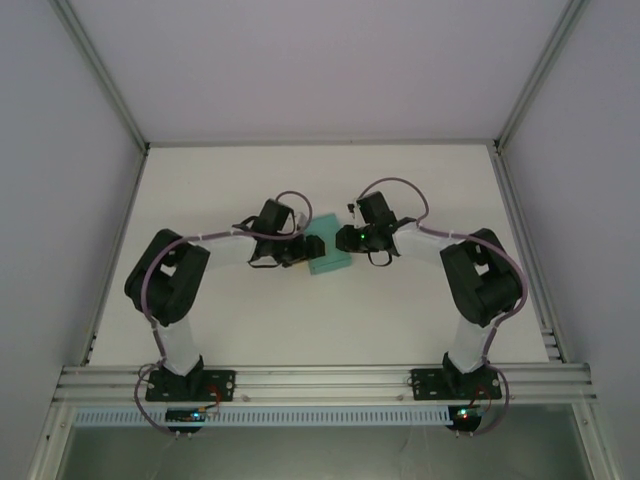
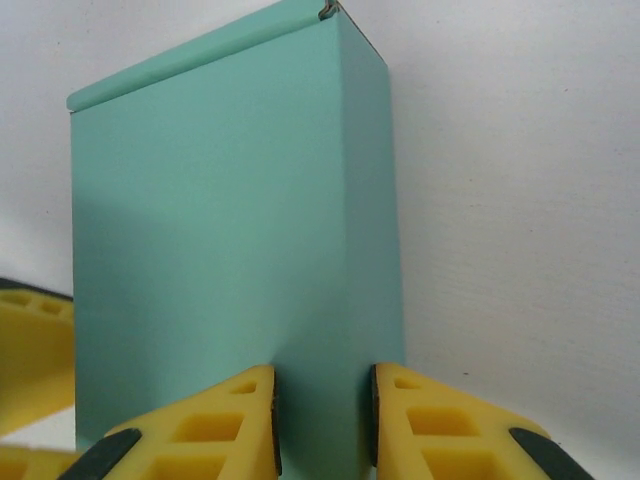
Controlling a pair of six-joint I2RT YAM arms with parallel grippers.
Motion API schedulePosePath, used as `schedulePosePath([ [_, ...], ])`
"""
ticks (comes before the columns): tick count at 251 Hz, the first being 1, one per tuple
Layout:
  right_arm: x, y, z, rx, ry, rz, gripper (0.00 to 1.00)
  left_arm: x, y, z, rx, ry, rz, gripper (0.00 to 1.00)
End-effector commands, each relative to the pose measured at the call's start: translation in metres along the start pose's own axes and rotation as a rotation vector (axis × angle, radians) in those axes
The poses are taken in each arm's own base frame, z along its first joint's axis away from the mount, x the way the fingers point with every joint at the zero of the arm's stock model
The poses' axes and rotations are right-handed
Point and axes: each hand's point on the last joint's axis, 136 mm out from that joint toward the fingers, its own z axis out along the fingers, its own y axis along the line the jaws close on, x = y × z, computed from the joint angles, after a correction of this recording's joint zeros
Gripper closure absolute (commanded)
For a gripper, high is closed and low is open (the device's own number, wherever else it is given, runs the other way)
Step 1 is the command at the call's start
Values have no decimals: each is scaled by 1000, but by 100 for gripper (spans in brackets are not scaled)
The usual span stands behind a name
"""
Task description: Assemble paper box
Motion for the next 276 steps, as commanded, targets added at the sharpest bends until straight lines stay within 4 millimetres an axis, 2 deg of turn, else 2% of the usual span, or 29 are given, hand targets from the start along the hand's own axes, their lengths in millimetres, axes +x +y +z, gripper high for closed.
schedulePosePath([
  [1, 68, -40, 11, 155, 201, 72, 75, 16, 1, -3, -6, 47, 0, 31],
  [65, 72, -37, 12, 132, 217, 84, 75, 13, 11, 17, -17, 64, -11, 44],
  [86, 72, -35, 14, 121, 215, 93, 75, 9, 12, 23, -12, 60, -14, 53],
  [115, 75, -31, 16, 90, 226, 102, 75, 4, 13, 28, 7, 59, -26, 74],
  [156, 72, -27, 20, 38, 213, 127, 75, 3, 13, 31, 43, 53, -41, 90],
  [191, 69, -24, 21, 0, 198, 136, 74, 5, 18, 30, 51, 46, -69, 94],
  [276, 67, -25, 21, -4, 191, 133, 74, 6, 19, 28, 53, 27, -80, 96],
])
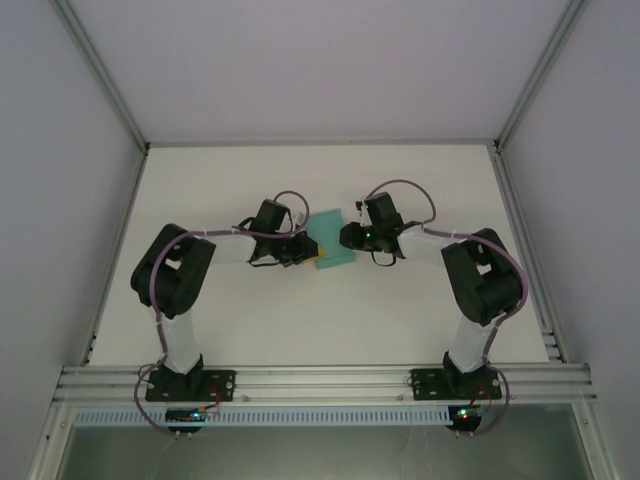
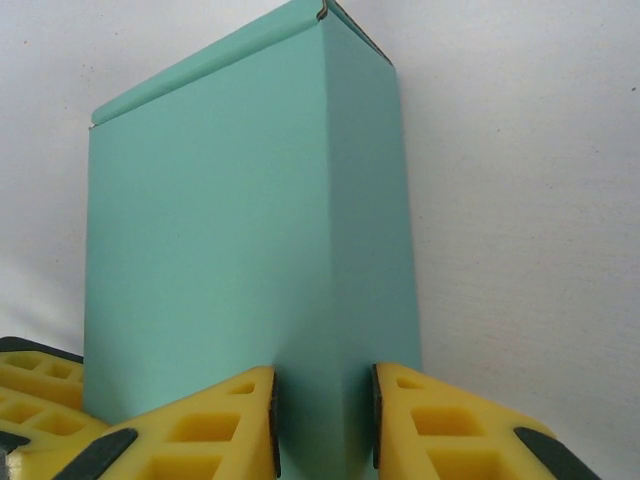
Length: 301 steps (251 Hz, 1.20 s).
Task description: Assemble paper box
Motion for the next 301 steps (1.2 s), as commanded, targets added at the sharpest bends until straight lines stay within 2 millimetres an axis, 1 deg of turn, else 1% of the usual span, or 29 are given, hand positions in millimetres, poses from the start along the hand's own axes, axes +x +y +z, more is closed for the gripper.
schedulePosePath([
  [1, 79, -22, 15, 45, 257, 67, 74, 11, 24, 14, -68, 6, 3, 96],
  [9, 79, -22, 14, 49, 257, 63, 74, 9, 22, 13, -64, 0, 9, 95],
  [15, 77, -24, 14, 57, 255, 59, 73, 10, 21, 12, -63, -2, 10, 92],
  [20, 76, -24, 13, 64, 253, 55, 73, 9, 19, 11, -62, -6, 15, 89],
  [28, 75, -26, 12, 77, 253, 47, 72, 8, 17, 8, -60, -12, 21, 79],
  [44, 69, -29, 9, 103, 252, 21, 71, 6, 11, 4, -55, -26, 41, 74],
  [60, 63, -33, 6, 135, 256, -9, 68, 4, 4, -2, -54, -43, 60, 67],
  [72, 57, -34, 4, 159, 252, -32, 66, 3, -1, -6, -47, -54, 77, 58],
  [91, 47, -33, 1, 171, 238, -63, 63, 2, -9, -10, -33, -65, 98, 51],
  [140, 21, -20, 0, 112, 202, -99, 54, 5, -27, -8, 7, -55, 156, 42],
  [164, 13, -15, -1, 93, 187, -121, 51, 6, -36, -9, 23, -57, 183, 37],
  [206, -14, -2, -13, 23, 121, -132, 46, -4, -48, -22, 8, -110, 230, 28],
  [222, -25, 2, -19, -8, 95, -137, 41, -6, -52, -29, 5, -129, 246, 24],
  [236, -35, 4, -26, -18, 77, -151, 36, -8, -57, -36, -3, -145, 267, 17],
  [251, -41, 2, -35, -10, 60, -155, 28, -9, -59, -44, -29, -160, 288, 12],
  [260, -45, 0, -41, -4, 48, -159, 25, -12, -59, -51, -54, -178, 303, 5],
  [262, -55, 5, -45, -8, 24, -168, 24, -13, -59, -53, -63, -185, 306, 4],
  [268, -61, 6, -51, -6, 3, -177, 22, -14, -58, -58, -86, -198, 318, 0],
  [280, -69, 4, -65, 14, -30, -189, 16, -21, -56, -74, -146, -243, 340, 0],
  [282, -70, 4, -67, 18, -36, -192, 12, -22, -55, -77, -158, -253, 343, 0],
  [284, -71, 4, -70, 22, -40, -195, 5, -24, -54, -80, -171, -263, 347, 0],
  [286, -73, 3, -72, 28, -49, -198, 2, -25, -54, -84, -183, -274, 352, 0],
  [301, -84, -3, -96, 87, -107, -211, 1, -42, -44, -117, -289, -374, 355, 0],
])
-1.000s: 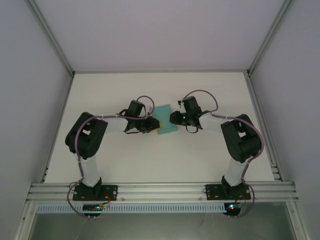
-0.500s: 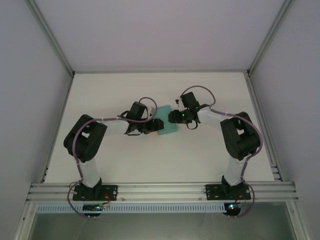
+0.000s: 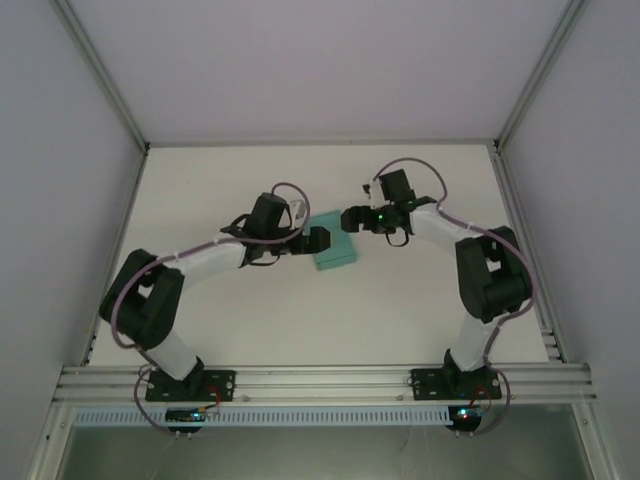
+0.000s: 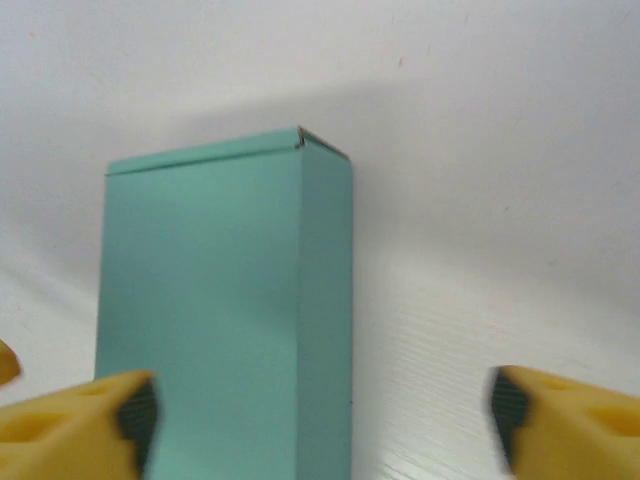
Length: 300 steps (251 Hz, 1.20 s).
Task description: Assemble paper box
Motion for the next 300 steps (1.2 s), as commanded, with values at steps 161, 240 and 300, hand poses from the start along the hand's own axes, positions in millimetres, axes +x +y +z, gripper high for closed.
schedulePosePath([
  [161, -1, -171, -167, 709, -790, -101, 1, -71, 246, -202, -940, -706, 158, 0],
  [240, 15, -169, -158, 513, -765, -60, 1, -67, 254, -180, -870, -678, 225, 0],
  [300, 43, -193, -147, 506, -866, -5, 1, -53, 271, -182, -837, -778, 196, 1],
])
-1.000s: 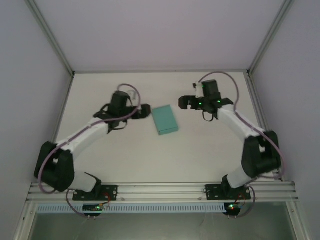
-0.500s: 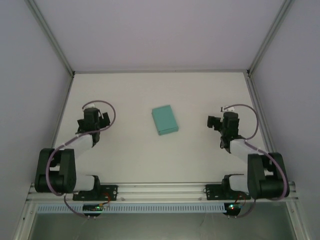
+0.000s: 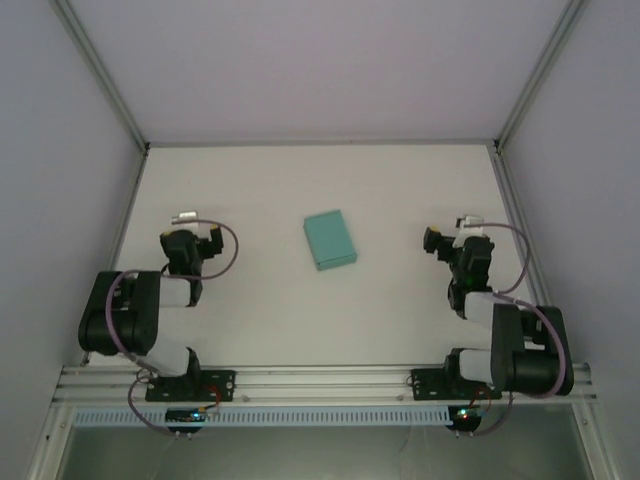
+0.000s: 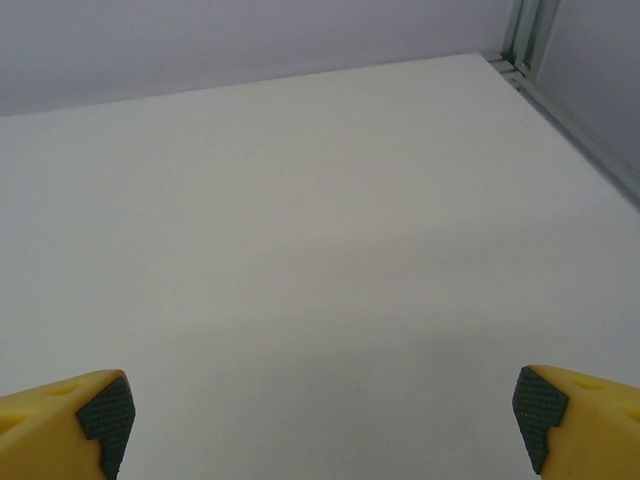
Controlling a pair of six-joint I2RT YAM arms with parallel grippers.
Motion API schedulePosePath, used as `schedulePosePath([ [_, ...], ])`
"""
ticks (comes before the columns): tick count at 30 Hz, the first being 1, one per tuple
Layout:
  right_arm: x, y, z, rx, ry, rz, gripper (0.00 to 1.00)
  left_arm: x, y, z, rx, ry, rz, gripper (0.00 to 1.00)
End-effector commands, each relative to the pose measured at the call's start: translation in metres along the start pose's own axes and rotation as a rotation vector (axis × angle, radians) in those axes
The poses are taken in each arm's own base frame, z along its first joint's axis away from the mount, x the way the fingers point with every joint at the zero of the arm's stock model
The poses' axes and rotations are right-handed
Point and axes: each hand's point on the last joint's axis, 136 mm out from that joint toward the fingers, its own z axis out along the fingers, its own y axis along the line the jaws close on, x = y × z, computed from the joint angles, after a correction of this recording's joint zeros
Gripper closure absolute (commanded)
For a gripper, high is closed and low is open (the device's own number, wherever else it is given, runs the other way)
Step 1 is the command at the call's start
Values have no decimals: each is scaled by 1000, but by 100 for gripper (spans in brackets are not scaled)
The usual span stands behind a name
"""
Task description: Assemble paper box
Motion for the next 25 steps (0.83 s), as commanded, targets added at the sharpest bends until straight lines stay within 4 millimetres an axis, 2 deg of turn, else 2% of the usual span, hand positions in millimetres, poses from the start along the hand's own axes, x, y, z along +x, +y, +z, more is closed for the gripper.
schedulePosePath([
  [1, -9, -2, 4, -51, -116, 73, 1, -25, 3, 0, 27, -106, -45, 1],
  [2, -3, 8, 7, -112, -106, 40, 1, -27, 1, 0, 35, -120, -46, 1],
  [4, -2, 15, 18, -136, -94, 42, 1, -25, 1, 1, 36, -93, -46, 1],
  [7, 1, 5, 28, -44, 2, -12, 0, -25, 1, 1, 34, -98, -43, 1],
  [11, 2, 25, 40, -71, 55, -90, 1, -25, 2, 1, 33, -98, -42, 1],
  [16, 10, 32, 38, -103, 77, -84, 1, -25, 1, 1, 34, -97, -39, 1],
  [25, 8, 31, 39, -95, 67, -78, 1, -25, 0, 1, 34, -96, -35, 1],
])
